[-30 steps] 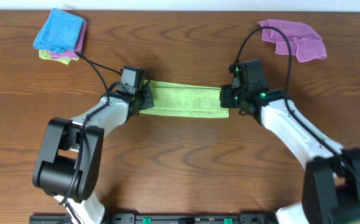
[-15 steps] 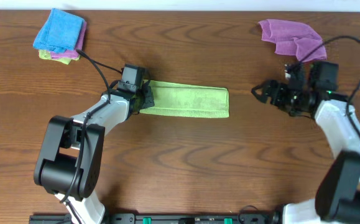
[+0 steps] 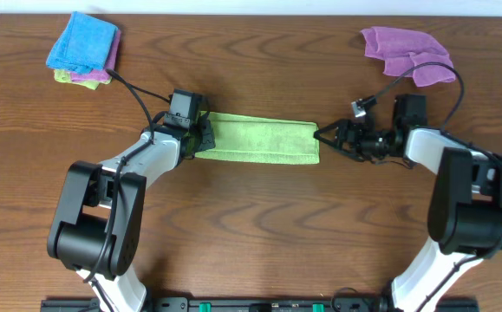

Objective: Fold the cloth
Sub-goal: 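Grasp the right end of the strip with the right gripper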

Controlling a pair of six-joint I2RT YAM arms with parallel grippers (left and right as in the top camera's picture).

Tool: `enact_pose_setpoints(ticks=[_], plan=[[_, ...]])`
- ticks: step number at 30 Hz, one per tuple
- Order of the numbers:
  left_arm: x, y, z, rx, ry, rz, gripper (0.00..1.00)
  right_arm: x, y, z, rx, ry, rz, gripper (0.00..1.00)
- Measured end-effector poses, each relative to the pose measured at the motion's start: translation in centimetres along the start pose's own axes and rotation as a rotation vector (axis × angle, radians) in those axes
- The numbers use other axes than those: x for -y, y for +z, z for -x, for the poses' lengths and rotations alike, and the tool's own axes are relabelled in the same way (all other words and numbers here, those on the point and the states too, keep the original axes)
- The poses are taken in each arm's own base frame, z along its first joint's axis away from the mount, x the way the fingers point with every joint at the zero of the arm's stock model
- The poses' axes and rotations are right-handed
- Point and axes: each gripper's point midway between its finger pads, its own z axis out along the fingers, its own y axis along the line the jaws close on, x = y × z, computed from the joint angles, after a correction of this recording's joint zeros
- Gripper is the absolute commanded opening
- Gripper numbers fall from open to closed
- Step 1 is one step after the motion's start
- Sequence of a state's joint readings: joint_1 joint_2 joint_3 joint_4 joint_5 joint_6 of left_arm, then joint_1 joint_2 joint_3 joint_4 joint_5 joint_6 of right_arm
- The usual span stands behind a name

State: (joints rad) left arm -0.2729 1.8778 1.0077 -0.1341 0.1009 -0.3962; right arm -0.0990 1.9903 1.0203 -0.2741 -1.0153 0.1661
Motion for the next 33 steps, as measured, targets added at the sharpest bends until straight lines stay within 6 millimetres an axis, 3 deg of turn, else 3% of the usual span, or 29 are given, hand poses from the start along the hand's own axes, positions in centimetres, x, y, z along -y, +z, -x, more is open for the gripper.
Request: enact_pose_setpoints(ticks=[6,8,10,14,15,19,22,25,29,31,33], plan=[[0.0,0.0,0.0,0.000,0.000,0.000,0.06,-1.5,2.4,-0.6,-0.047,-0.024,0.038,0.94],[0.0,0.0,0.0,0.000,0.000,0.000,0.06,-1.8,3.0,-0.8,-0.055,-0.028,0.040,0.84],[0.0,0.0,0.0,0.000,0.000,0.000,0.06,-1.7,3.5,-0.9,-0.060,-0.023,0.031,0.65],[0.1,0.0,0.0,-0.001,0.000,-0.004,0.06,-0.2,3.9,-1.3,-0.075,0.050,-0.029,0.08],[0.1,0.0,0.0,-0.001,0.000,-0.005,0.06,0.1,3.9,-1.4,-0.086,0.075,-0.041,0.01],[0.4,-0.4,-0.1,-0.008,-0.001,-0.023,0.06,0.3,3.2,-1.0,-0.127,0.158,-0.107,0.01],[1.1,-2.2,0.0,0.003,0.005,-0.052,0.06,-0.3,1.6,0.2,-0.158,0.193,-0.213,0.01],[2.6,-6.7,1.8,0.085,0.015,-0.106,0.06,-0.2,-1.0,0.9,-0.200,0.218,-0.404,0.01],[3.6,-13.6,3.2,0.194,0.023,-0.163,0.06,1.2,-6.1,1.4,-0.222,0.239,-0.767,0.01],[3.7,-15.8,3.2,0.222,0.026,-0.177,0.06,1.6,-8.5,2.3,-0.190,0.218,-0.941,0.02],[3.8,-17.3,3.1,0.239,0.027,-0.186,0.06,1.5,-9.1,3.3,-0.157,0.174,-1.031,0.02]])
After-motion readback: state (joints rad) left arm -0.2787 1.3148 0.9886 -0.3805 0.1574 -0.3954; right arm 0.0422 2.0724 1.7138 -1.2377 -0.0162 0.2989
